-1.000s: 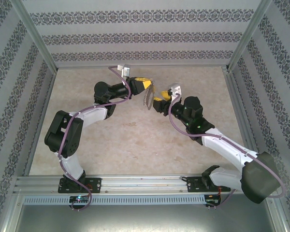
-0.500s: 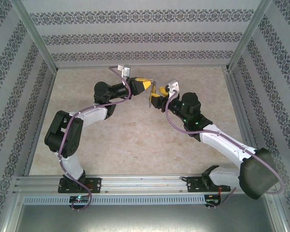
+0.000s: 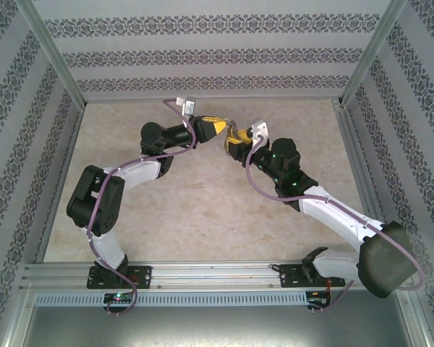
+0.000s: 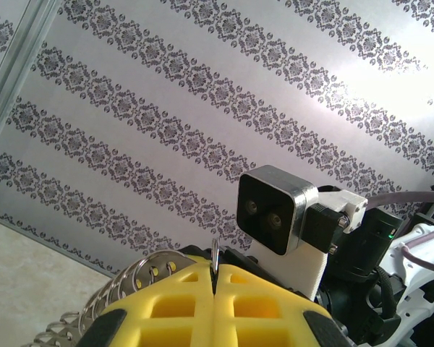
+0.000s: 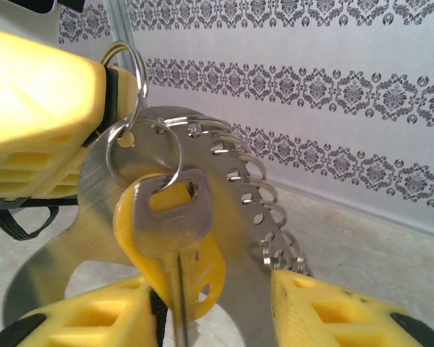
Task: Put the keys on the keyring
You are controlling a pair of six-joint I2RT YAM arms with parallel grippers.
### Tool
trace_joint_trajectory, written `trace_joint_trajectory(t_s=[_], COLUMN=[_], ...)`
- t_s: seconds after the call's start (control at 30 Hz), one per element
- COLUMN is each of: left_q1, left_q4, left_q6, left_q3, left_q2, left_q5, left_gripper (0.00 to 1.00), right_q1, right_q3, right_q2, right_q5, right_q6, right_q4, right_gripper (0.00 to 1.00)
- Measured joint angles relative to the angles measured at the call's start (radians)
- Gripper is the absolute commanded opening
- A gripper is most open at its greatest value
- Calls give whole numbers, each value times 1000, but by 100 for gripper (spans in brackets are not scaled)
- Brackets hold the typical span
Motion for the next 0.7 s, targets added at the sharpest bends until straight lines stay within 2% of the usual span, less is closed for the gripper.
trace_joint_trajectory(t_s=[0.13,0.23,0.37,0.7], left_q1=[0,0,0,0], left_q4=[0,1,1,16], left_q6=[0,0,0,-3], left_q3=[0,0,0,0], left_q2=[0,0,0,0], left_q5=[0,0,0,-1], left_gripper=[0,0,0,0], right_q1=[0,0,0,0], right_q3=[9,16,18,17], right_q2=[0,0,-1,-53], right_q5=[0,-1,-1,-1], right_q6=[-5,-11,-14,-37], right_q4=[-10,-13,-18,-60], right_gripper=[48,43,41,46])
